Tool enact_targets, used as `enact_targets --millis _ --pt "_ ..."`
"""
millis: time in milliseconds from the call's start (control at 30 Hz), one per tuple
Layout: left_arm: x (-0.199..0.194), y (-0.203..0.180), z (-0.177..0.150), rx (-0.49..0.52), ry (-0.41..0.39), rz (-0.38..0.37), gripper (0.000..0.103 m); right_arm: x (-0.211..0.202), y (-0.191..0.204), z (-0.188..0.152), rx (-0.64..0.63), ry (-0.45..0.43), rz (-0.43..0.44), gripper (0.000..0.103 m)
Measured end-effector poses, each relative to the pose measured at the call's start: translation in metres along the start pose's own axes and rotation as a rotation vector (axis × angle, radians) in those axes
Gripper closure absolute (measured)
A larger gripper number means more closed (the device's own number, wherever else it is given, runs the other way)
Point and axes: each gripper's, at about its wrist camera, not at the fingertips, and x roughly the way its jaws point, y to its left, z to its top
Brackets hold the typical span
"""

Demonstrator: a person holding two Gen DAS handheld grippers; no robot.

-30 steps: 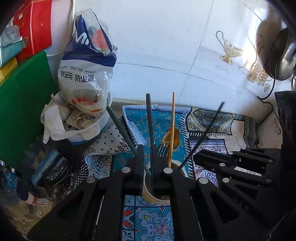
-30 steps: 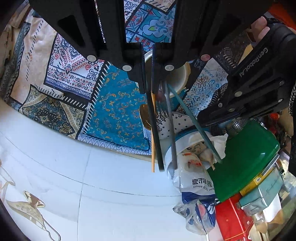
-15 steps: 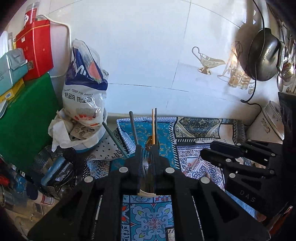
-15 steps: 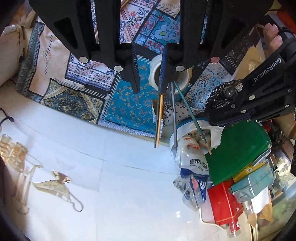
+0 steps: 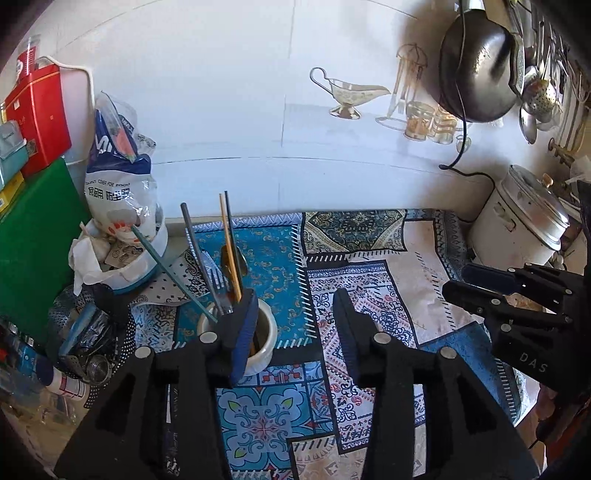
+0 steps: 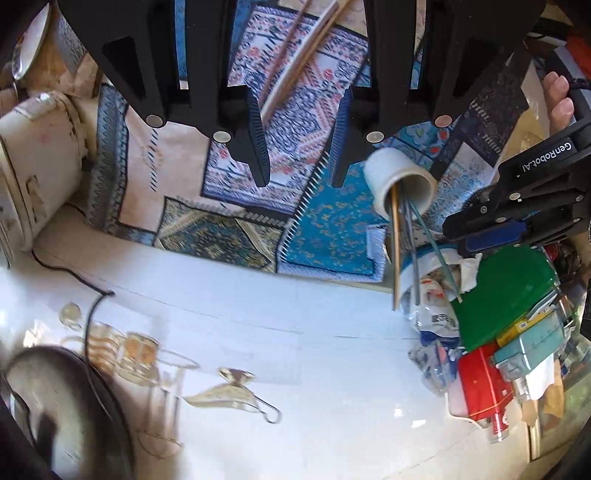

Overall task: Organize utensils
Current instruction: 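Move both tools back over the remaining stick pile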

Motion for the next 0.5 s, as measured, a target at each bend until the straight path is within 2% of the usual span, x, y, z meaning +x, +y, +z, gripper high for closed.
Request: enact_targets --millis 167,300,500 --pt "0.022 -0.025 -0.015 0.017 0.064 -0.027 0.057 0.007 -0.028 -0.027 0.050 0.059 -0.025 0.073" --pt "0.045 -0.039 -0.030 0.026 0.130 -0.038 0.057 0.025 -0.045 -0.053 0.097 0.142 -0.038 0.073" --pt "0.078 -0.045 -0.060 0.013 0.248 -0.034 0.057 0.066 -0.055 -0.092 0.162 0.282 -0.003 0.073"
